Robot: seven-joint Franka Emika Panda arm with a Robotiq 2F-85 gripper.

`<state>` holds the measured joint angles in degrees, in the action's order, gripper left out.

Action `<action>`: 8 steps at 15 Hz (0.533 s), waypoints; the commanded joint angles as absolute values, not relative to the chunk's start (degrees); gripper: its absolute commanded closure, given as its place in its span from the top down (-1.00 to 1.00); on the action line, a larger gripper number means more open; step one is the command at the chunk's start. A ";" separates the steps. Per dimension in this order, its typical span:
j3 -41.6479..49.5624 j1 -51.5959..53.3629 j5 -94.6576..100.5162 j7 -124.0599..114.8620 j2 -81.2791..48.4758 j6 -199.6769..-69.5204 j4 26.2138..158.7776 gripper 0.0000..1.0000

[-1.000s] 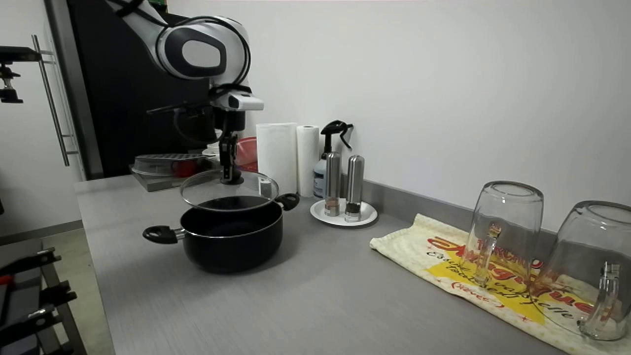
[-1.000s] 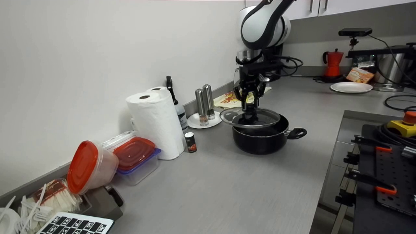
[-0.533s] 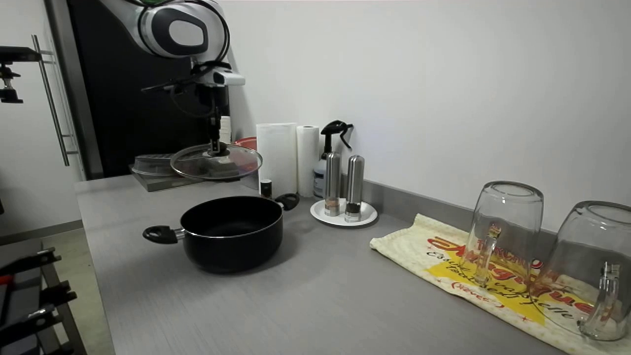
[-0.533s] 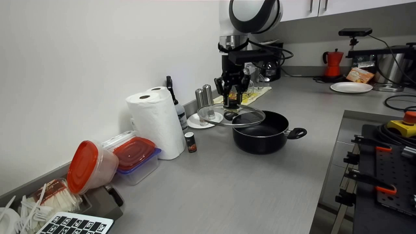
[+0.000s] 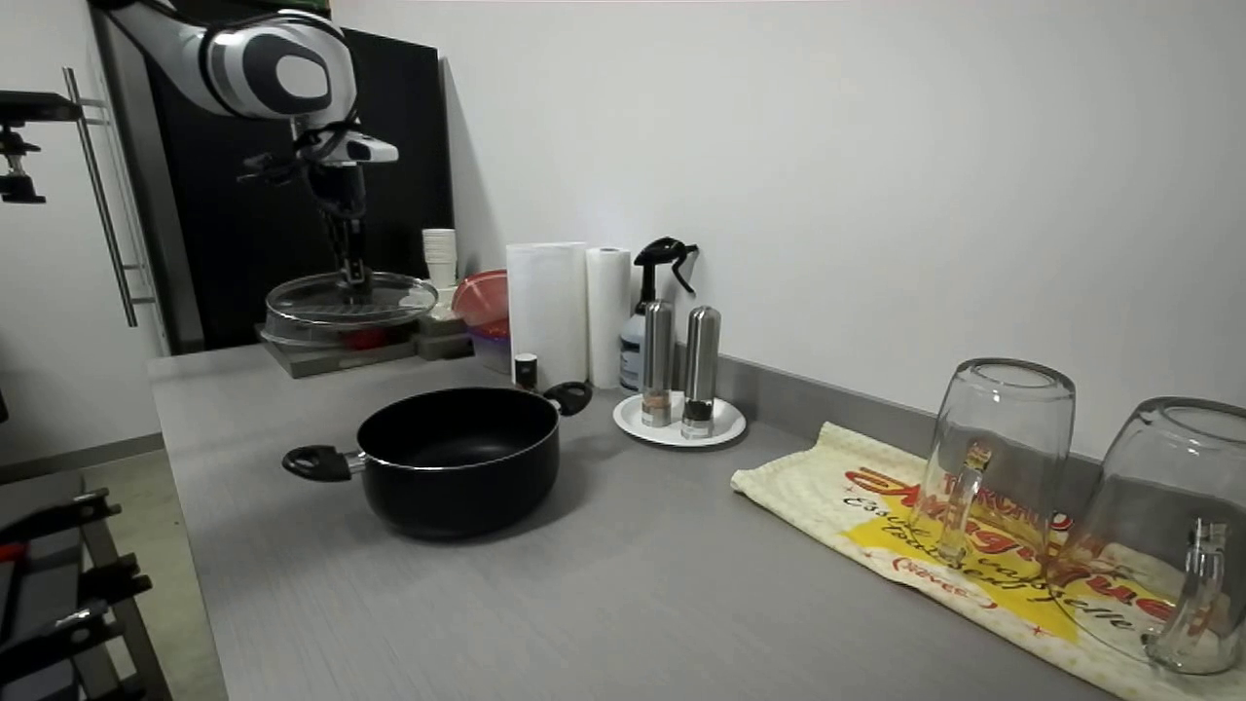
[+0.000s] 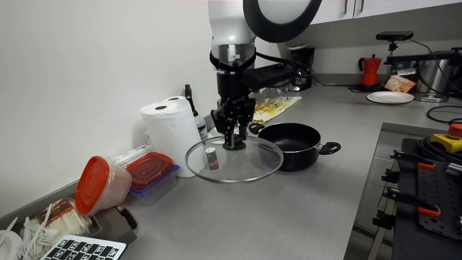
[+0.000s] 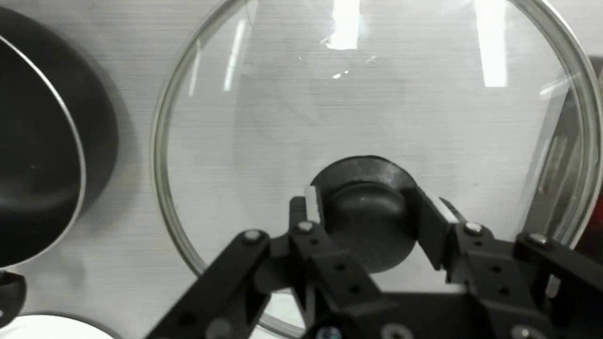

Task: Remove the glass lid from the black pot and put it on the counter

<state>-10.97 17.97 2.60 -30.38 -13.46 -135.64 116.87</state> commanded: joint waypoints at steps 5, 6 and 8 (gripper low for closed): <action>-11.43 25.63 11.39 -27.13 -25.19 -141.33 108.69 -0.51; -11.07 26.36 12.26 -26.70 -26.71 -141.43 107.37 -0.51; -10.36 27.46 13.31 -25.49 -29.88 -141.24 104.39 -0.51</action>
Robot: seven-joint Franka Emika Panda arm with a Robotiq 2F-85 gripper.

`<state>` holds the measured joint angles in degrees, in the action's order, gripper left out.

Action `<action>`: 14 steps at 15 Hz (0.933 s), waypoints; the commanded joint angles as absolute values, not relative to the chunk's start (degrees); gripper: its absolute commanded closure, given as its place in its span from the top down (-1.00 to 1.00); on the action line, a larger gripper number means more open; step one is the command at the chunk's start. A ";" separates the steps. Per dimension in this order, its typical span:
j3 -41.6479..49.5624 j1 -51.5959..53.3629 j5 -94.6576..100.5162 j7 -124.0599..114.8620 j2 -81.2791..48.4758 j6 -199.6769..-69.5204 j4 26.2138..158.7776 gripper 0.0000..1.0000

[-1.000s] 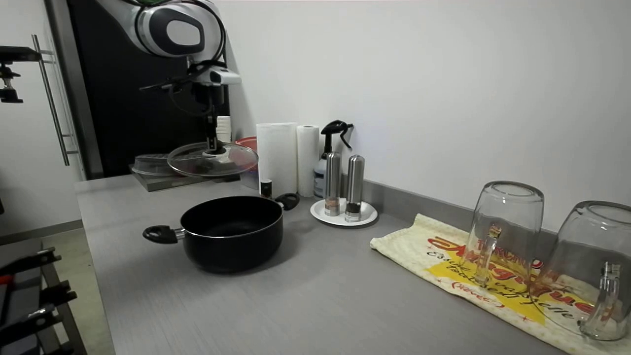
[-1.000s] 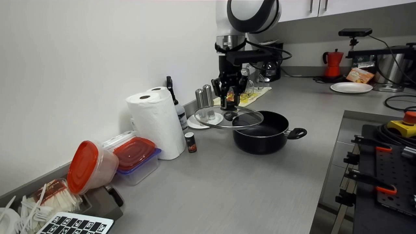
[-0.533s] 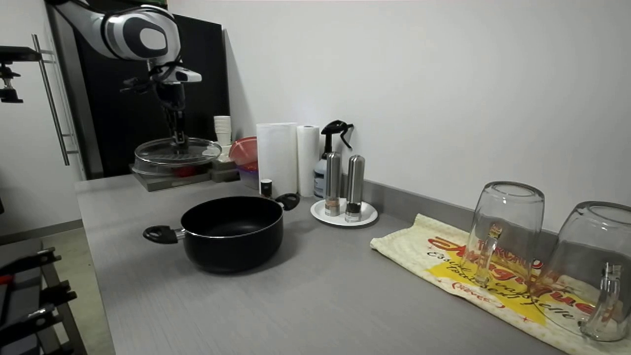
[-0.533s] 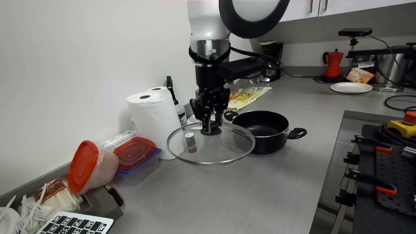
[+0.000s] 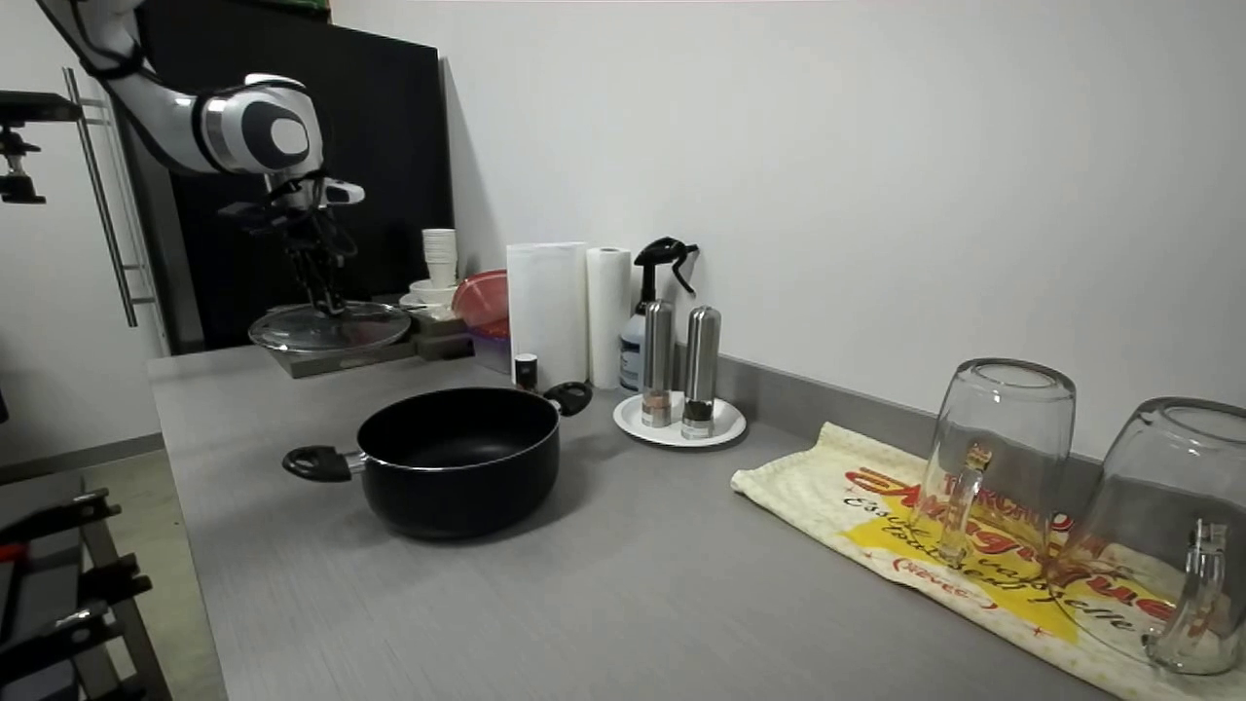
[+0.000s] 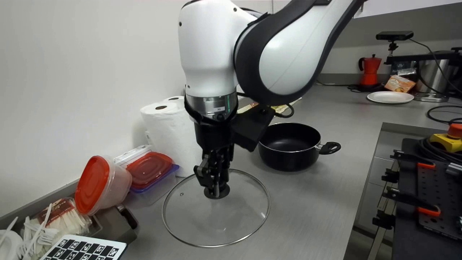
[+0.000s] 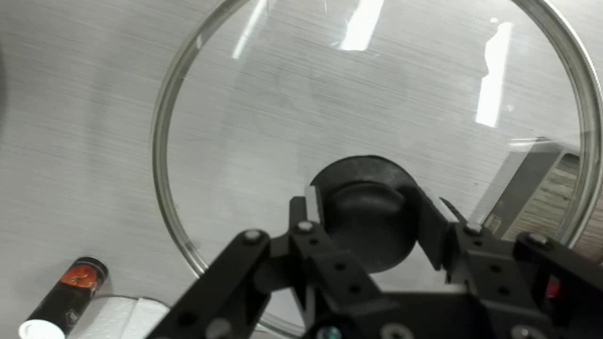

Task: Remove the glass lid from the black pot and put it on the counter

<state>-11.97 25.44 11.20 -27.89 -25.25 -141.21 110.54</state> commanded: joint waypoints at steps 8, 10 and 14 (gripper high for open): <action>-7.23 29.03 13.36 -21.02 -38.96 -140.36 97.13 -0.51; -6.59 29.16 13.31 -20.46 -40.46 -140.20 95.99 -0.51; -5.42 29.44 13.49 -19.76 -42.62 -139.99 94.43 -0.51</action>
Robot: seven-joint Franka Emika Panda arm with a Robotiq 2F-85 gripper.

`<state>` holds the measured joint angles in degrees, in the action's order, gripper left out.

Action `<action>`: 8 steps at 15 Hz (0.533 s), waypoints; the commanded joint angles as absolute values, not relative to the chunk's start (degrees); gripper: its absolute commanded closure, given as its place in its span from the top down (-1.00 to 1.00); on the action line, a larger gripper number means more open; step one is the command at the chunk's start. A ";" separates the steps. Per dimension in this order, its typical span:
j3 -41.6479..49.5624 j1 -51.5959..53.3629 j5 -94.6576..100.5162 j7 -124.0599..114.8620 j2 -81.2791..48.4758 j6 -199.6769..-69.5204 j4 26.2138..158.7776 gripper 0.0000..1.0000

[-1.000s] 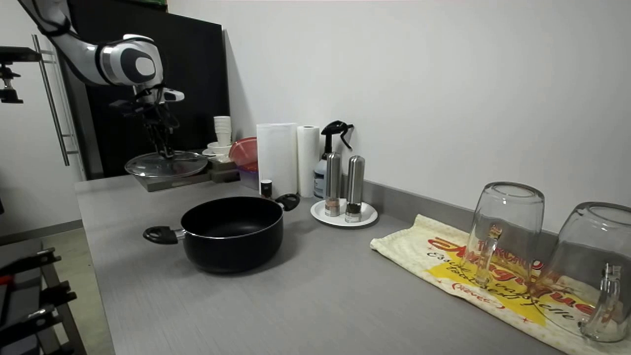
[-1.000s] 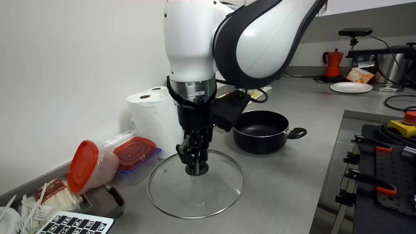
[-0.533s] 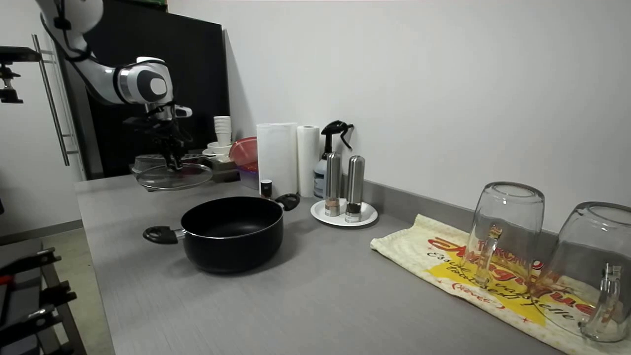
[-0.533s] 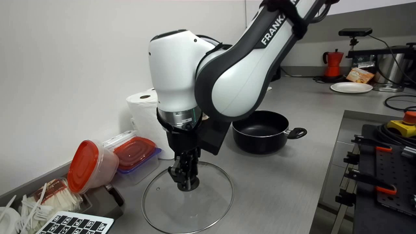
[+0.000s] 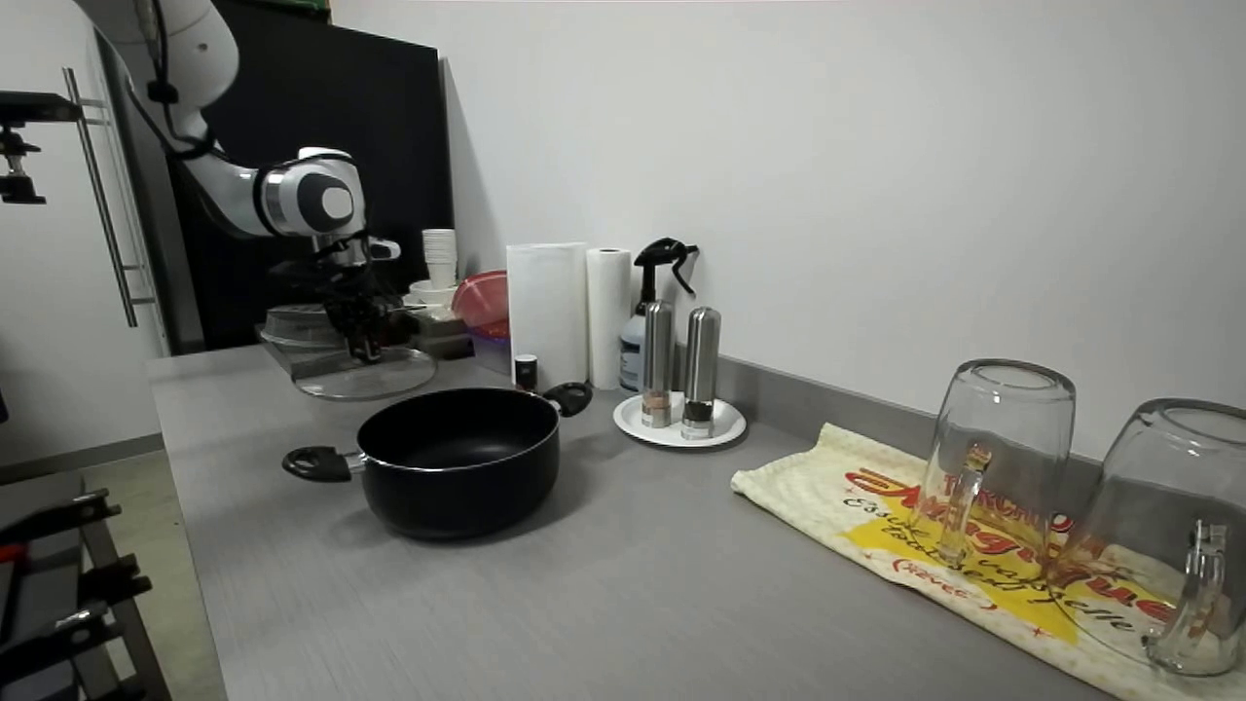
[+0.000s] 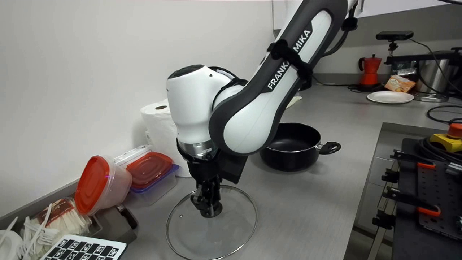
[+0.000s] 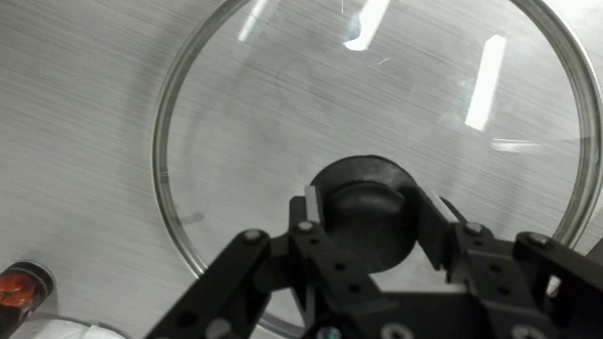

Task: Remove the glass lid from the black pot and put it on the counter

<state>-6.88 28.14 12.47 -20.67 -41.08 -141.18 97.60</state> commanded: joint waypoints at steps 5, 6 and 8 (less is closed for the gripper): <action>-3.61 30.08 14.53 -19.68 -44.00 -140.36 94.39 -0.51; -3.23 30.23 14.89 -19.76 -44.19 -140.39 94.42 -0.51; -2.69 30.35 15.46 -19.87 -44.40 -140.44 94.53 -0.51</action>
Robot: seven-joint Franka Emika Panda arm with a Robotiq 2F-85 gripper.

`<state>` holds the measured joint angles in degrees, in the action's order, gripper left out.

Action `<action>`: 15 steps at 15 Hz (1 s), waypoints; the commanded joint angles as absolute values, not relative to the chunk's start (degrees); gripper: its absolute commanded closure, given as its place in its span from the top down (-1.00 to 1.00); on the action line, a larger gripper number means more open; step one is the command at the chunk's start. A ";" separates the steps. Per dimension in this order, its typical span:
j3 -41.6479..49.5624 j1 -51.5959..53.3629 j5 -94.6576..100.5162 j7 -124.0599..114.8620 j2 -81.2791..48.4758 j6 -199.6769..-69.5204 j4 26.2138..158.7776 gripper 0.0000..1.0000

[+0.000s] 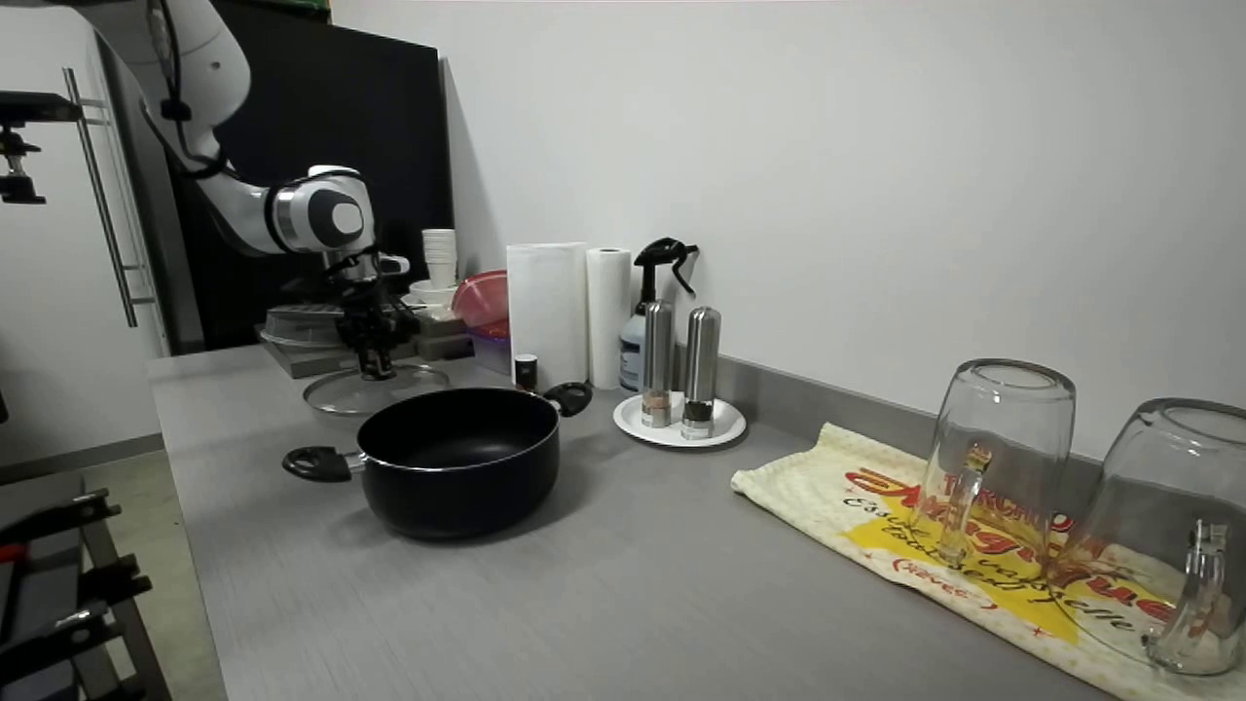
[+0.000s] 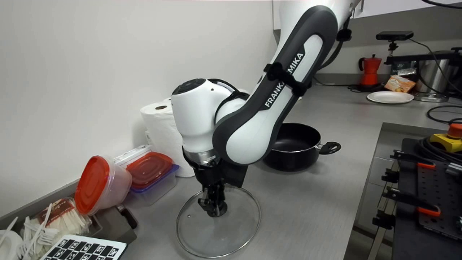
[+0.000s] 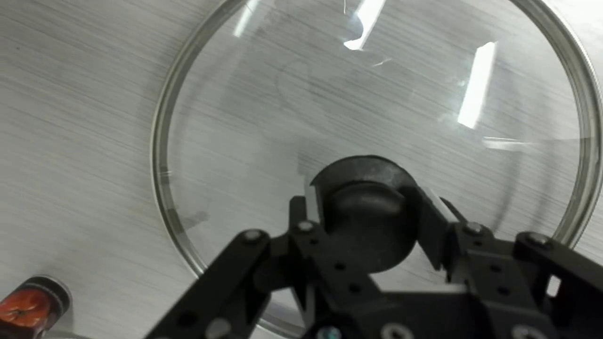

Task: Remove the glass lid from the black pot and put it on the counter

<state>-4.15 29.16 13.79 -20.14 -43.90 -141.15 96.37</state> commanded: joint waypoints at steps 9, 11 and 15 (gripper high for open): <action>-0.53 31.35 15.84 -22.73 -44.42 -142.98 95.14 -0.51; -0.18 31.53 15.68 -23.55 -44.50 -143.85 95.33 -0.51; 0.62 31.86 15.40 -25.04 -44.89 -145.56 95.58 -0.51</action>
